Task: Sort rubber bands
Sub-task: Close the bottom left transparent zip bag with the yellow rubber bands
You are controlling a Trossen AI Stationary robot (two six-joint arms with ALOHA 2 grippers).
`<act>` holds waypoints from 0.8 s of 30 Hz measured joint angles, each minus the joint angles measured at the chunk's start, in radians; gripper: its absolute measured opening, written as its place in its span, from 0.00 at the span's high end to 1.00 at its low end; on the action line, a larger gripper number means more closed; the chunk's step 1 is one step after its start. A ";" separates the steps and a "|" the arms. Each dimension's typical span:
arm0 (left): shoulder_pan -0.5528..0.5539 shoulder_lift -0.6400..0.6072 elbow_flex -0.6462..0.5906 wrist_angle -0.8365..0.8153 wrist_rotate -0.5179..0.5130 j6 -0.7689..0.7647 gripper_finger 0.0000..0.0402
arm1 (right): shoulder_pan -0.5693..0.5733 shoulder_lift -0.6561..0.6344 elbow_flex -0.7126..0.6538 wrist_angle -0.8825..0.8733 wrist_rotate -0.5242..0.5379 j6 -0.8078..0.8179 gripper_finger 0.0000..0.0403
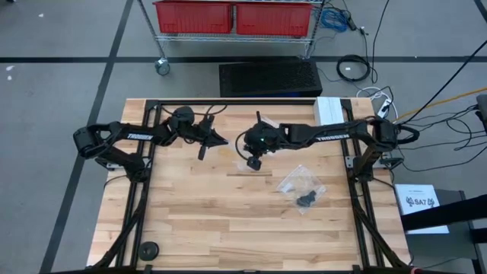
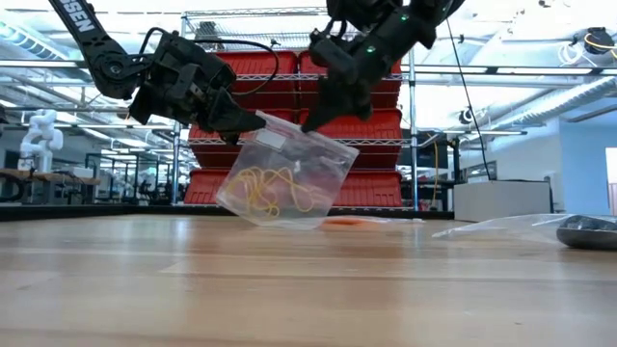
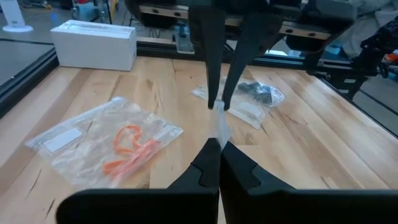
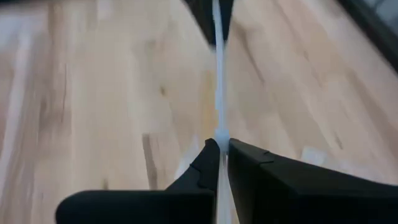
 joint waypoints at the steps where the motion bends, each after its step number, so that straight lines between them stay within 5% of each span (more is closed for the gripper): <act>1: 0.001 0.000 0.000 0.000 0.000 0.000 1.00 | 0.001 -0.006 -0.001 -0.031 0.000 0.009 0.99; 19: 0.018 0.000 0.000 -0.016 0.000 -0.002 1.00 | 0.048 -0.021 -0.001 -0.359 0.002 0.113 0.99; 24: 0.019 0.000 0.000 -0.082 -0.063 0.005 1.00 | 0.048 -0.022 -0.001 -0.384 0.026 0.141 0.92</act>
